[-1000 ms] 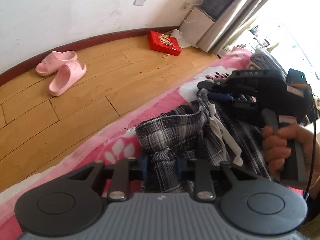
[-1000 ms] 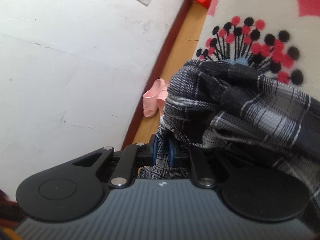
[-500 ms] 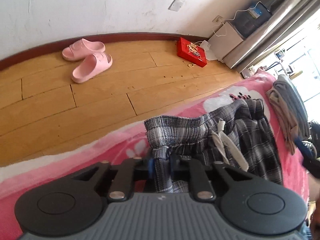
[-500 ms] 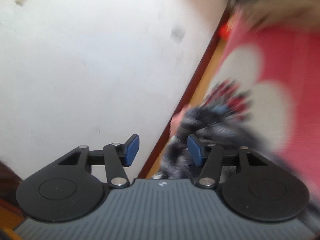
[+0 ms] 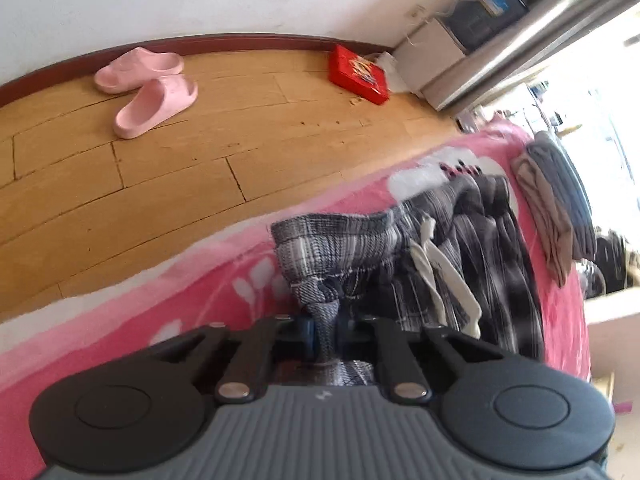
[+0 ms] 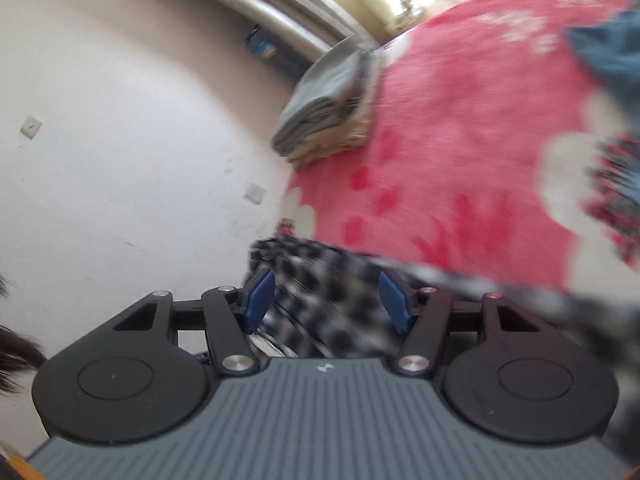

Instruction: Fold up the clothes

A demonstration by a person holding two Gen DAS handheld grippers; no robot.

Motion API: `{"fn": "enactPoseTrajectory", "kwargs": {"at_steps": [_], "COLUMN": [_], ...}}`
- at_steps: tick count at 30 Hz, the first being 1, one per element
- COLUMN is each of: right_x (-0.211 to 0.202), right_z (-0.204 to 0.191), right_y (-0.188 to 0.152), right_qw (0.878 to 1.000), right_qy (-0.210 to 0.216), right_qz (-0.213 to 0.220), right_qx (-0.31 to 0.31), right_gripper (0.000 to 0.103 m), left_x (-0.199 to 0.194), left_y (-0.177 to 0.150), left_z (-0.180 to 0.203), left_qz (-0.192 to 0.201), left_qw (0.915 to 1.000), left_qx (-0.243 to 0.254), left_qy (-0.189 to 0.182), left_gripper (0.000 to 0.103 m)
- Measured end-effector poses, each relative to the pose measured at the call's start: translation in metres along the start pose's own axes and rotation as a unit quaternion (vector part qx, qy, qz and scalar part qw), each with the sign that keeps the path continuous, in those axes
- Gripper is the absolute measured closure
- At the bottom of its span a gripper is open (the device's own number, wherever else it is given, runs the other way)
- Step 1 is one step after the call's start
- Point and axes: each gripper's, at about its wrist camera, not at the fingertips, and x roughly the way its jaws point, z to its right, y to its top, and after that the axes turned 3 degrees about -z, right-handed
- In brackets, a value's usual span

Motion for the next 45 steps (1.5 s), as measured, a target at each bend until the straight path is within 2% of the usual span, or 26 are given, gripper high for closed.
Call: {"fn": "enactPoseTrajectory", "kwargs": {"at_steps": [3,8,13,17,18,21,24,26,29,33,38,41,45], "right_x": [-0.044,-0.082,-0.116,-0.115,-0.113,-0.109,-0.108,-0.112,-0.123,-0.148,-0.176,-0.175,-0.14], "right_z": [0.005,0.002,0.013,0.026,0.029,0.039,0.052,0.062,0.077,0.1,0.132,0.154,0.181], "right_y": [-0.038,-0.081,-0.097,-0.095,-0.095,-0.096,-0.098,-0.1,-0.101,-0.099,-0.081,-0.057,-0.016], "right_qw": [0.999,0.996,0.993,0.991,0.99,0.988,0.986,0.983,0.979,0.973,0.96,0.952,0.949], "right_qy": [-0.019,-0.067,-0.084,-0.097,-0.101,-0.103,-0.105,-0.114,-0.134,-0.165,-0.202,-0.234,-0.267], "right_qz": [0.022,0.037,0.056,0.053,0.05,0.047,0.048,0.048,0.047,0.052,0.089,0.115,0.118], "right_qx": [0.024,0.036,0.064,0.077,0.082,0.1,0.124,0.135,0.145,0.154,0.173,0.162,0.118], "right_gripper": [0.045,0.045,0.045,0.045,0.045,0.045,0.045,0.045,0.045,0.045,0.045,0.045,0.046], "left_x": [-0.013,-0.035,-0.044,-0.042,-0.041,-0.051,-0.072,-0.091,-0.112,-0.108,-0.102,-0.063,-0.01], "left_y": [-0.005,-0.004,-0.009,-0.012,-0.012,-0.013,-0.017,-0.022,-0.037,-0.069,-0.109,-0.149,-0.207], "left_z": [-0.002,-0.015,-0.028,-0.034,-0.034,-0.032,-0.028,-0.022,0.004,0.07,0.152,0.207,0.264], "left_qz": [0.021,0.03,0.043,0.036,0.027,0.011,0.021,0.035,0.062,0.071,0.082,0.054,0.022], "left_qw": [0.9997,0.999,0.9979,0.9984,0.9989,0.9989,0.9966,0.9936,0.9855,0.9728,0.945,0.9303,0.9056], "left_qx": [-0.013,-0.03,-0.04,-0.029,-0.019,0.005,0.046,0.073,0.13,0.214,0.316,0.362,0.422], "left_qy": [0.001,0.014,0.029,0.032,0.031,0.044,0.065,0.079,0.09,0.054,0.009,-0.02,-0.033], "left_gripper": [0.097,0.097,0.097,0.095,0.092,0.071,0.062,0.061,0.06,0.052,0.046,0.046,0.046]}}
